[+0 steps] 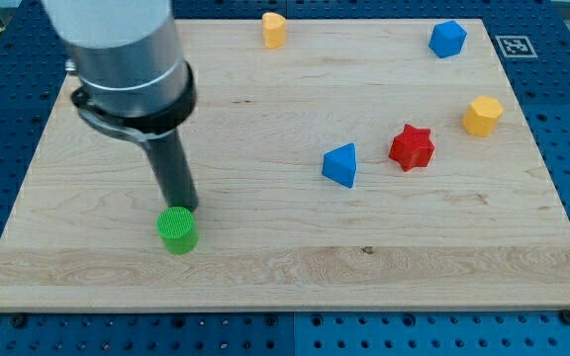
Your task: Push the green circle left a bit
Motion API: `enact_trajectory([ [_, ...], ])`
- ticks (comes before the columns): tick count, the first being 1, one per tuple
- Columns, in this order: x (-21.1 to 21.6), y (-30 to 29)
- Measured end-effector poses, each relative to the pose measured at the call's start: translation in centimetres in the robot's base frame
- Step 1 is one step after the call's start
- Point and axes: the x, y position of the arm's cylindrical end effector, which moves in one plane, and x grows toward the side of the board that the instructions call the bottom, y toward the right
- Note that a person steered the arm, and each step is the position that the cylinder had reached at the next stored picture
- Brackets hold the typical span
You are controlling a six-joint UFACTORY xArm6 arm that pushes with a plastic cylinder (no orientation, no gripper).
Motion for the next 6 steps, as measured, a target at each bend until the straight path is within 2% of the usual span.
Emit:
enact_trajectory([
  [2, 2.7, 2.4],
  [5, 3.5, -3.5],
  [6, 3.7, -2.0],
])
